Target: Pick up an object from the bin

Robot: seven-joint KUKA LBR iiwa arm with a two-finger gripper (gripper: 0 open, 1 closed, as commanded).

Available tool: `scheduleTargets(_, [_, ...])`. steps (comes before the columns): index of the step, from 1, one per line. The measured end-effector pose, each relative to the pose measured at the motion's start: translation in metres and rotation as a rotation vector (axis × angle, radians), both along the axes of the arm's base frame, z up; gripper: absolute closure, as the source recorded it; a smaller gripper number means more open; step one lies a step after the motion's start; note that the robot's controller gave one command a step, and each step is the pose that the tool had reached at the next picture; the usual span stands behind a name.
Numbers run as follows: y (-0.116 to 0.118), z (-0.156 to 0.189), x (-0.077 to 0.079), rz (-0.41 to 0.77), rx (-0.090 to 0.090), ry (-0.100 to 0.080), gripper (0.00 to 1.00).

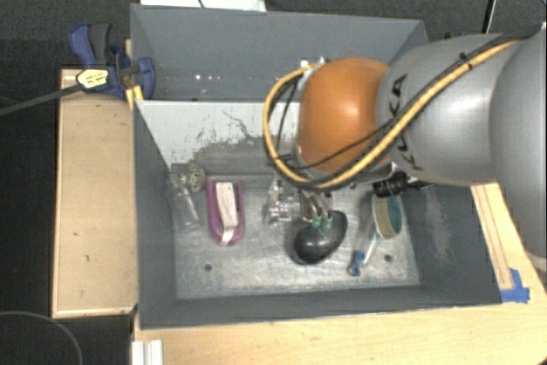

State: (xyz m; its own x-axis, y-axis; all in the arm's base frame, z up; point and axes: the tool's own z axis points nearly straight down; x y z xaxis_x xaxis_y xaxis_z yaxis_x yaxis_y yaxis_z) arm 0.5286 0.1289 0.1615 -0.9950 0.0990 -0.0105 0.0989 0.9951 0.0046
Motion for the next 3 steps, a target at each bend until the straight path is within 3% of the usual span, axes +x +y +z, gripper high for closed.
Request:
scheduleTargets(1, [-0.001, -0.005, -0.002, -0.003, -0.002, 0.009, 0.00])
scheduleTargets(2, [-0.061, -0.091, -0.024, 0.075, -0.001, 0.003, 0.00])
scheduleTargets(3, [-0.126, -0.089, -0.016, 0.407, -0.007, -0.004, 0.00])
